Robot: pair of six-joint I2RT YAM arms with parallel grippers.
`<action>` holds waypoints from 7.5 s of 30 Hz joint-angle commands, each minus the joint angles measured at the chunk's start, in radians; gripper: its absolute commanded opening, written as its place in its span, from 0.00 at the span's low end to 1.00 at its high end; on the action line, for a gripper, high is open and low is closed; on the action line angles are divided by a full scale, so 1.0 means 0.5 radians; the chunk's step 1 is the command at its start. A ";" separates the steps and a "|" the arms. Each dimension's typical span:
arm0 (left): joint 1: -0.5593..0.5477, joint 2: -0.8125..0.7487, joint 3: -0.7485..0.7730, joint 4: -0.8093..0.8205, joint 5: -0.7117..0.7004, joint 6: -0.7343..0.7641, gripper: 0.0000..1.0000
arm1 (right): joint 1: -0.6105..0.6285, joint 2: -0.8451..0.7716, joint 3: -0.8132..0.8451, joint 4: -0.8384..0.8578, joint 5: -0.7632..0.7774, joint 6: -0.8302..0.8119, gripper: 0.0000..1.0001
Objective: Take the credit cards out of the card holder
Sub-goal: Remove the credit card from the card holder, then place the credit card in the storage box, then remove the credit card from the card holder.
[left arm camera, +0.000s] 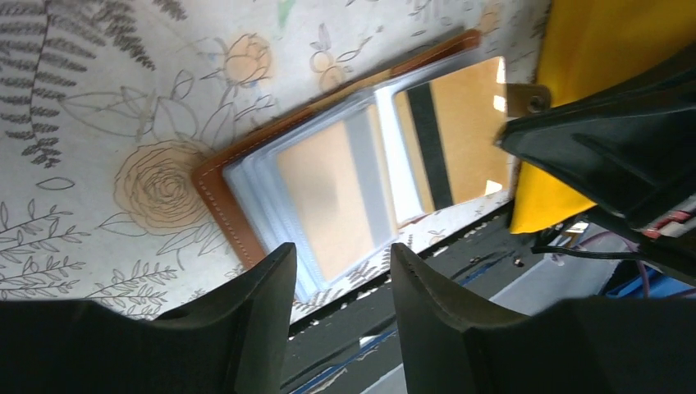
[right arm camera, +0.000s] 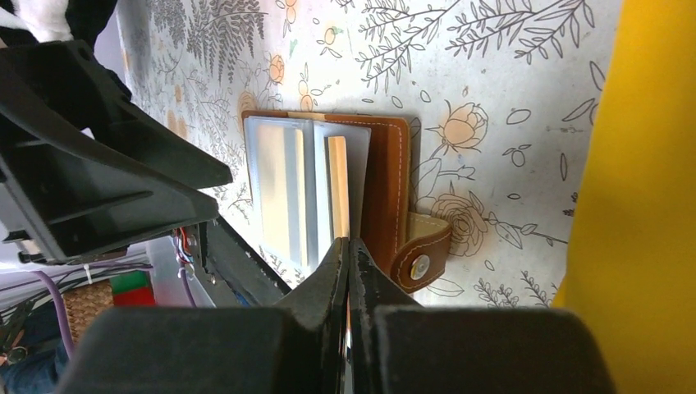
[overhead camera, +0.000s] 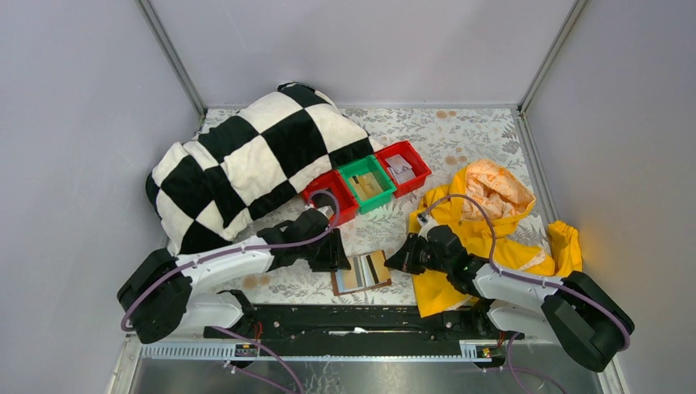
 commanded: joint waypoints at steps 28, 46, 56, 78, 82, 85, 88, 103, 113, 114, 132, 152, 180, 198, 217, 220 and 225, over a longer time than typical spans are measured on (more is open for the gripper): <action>0.011 0.537 -0.004 1.074 0.352 -0.289 0.44 | -0.006 0.120 0.080 0.198 -0.094 0.093 0.00; 0.010 0.718 0.066 1.047 0.382 -0.279 0.43 | -0.005 0.287 0.098 0.385 -0.232 0.139 0.00; 0.013 0.720 0.043 1.075 0.381 -0.292 0.43 | 0.001 0.458 0.117 0.510 -0.315 0.152 0.16; 0.015 0.211 0.287 0.528 0.202 -0.063 0.44 | 0.016 0.199 0.362 -0.165 -0.112 -0.170 0.00; 0.039 -0.033 0.499 0.133 0.056 0.089 0.50 | 0.016 -0.016 0.611 -0.665 0.128 -0.422 0.00; 0.135 -0.190 0.601 -0.155 -0.084 0.167 0.52 | 0.015 -0.029 0.935 -1.016 0.333 -0.624 0.00; 0.370 -0.356 0.584 -0.345 -0.112 0.197 0.54 | 0.015 0.134 1.282 -1.275 0.565 -0.878 0.00; 0.695 -0.727 0.360 -0.707 -0.256 0.251 0.63 | 0.015 1.317 2.561 -1.542 1.207 -1.504 0.00; 0.695 -0.857 0.303 -0.752 -0.308 0.247 0.65 | 0.015 1.701 2.617 -1.333 1.424 -1.652 0.00; 0.696 -0.854 0.299 -0.753 -0.305 0.245 0.65 | 0.016 1.734 2.615 -1.321 1.418 -1.658 0.00; 0.695 -0.801 0.235 -0.623 -0.117 0.249 0.66 | 0.039 1.205 2.367 -1.101 0.765 -1.305 0.41; 0.452 -0.365 -0.248 0.341 0.520 -0.057 0.65 | 0.505 0.271 0.694 -0.533 0.373 -0.198 0.42; 0.290 0.159 -0.189 0.678 0.545 -0.101 0.65 | 0.505 0.577 0.494 -0.473 0.664 -0.129 0.24; 0.218 0.041 -0.106 0.676 0.558 -0.084 0.64 | 0.506 0.608 0.489 -0.425 0.613 -0.101 0.24; 0.165 0.041 -0.080 0.673 0.497 -0.094 0.62 | 0.506 0.231 0.460 -0.555 0.647 -0.104 0.33; 0.166 -0.041 -0.049 0.562 0.374 -0.069 0.61 | 0.506 0.225 0.474 -0.549 0.626 -0.119 0.34; 0.166 -0.208 0.031 0.223 0.040 -0.017 0.59 | 0.506 0.284 0.499 -0.493 0.562 -0.150 0.33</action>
